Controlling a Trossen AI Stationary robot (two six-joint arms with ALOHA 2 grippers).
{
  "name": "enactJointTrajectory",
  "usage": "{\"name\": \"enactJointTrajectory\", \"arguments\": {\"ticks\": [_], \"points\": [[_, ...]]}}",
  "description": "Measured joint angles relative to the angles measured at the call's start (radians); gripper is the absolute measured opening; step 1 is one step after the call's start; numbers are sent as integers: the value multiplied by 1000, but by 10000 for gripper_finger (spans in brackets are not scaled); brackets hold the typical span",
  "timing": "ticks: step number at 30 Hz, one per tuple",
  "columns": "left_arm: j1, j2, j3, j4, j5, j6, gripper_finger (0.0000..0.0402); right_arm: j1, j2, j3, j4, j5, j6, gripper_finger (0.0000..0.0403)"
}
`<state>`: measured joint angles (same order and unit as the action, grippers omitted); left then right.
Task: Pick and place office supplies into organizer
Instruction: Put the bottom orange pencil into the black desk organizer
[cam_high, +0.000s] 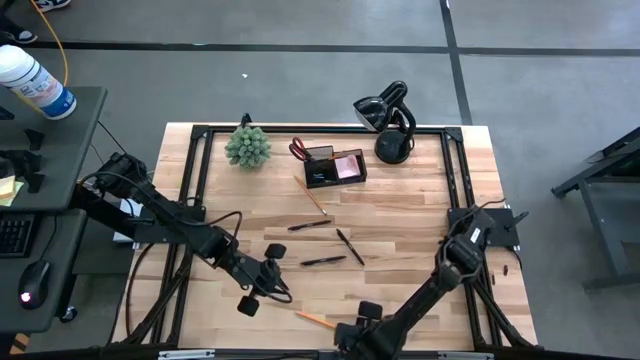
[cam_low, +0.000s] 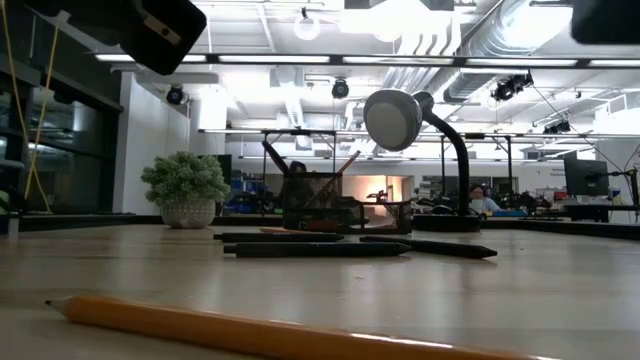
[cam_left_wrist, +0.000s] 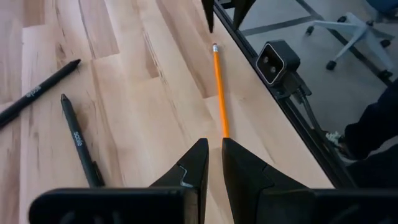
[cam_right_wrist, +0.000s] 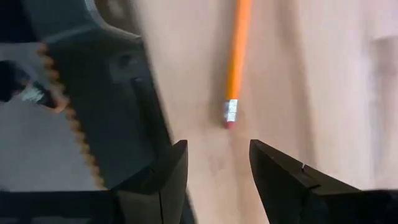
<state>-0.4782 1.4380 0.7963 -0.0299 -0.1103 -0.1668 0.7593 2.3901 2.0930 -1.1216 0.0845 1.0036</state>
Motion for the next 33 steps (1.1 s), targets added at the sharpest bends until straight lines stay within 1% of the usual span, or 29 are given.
{"name": "enactJointTrajectory", "arguments": {"ticks": [3,8,14,23,27,33], "points": [[0,0,0,0,-22,22,35,-1,0,1,39,-16,-38,164],[0,0,0,1,-51,39,35,-2,0,1,47,-29,-38,154],[0,0,0,1,-52,39,35,-20,0,-15,40,-20,-43,146],[0,0,0,1,-52,39,35,-34,10,-16,32,-14,-33,145],[0,0,0,0,-52,39,35,-30,20,-16,14,-18,-5,145],[0,0,0,-2,-56,52,35,-23,20,-16,4,9,28,144]]}}
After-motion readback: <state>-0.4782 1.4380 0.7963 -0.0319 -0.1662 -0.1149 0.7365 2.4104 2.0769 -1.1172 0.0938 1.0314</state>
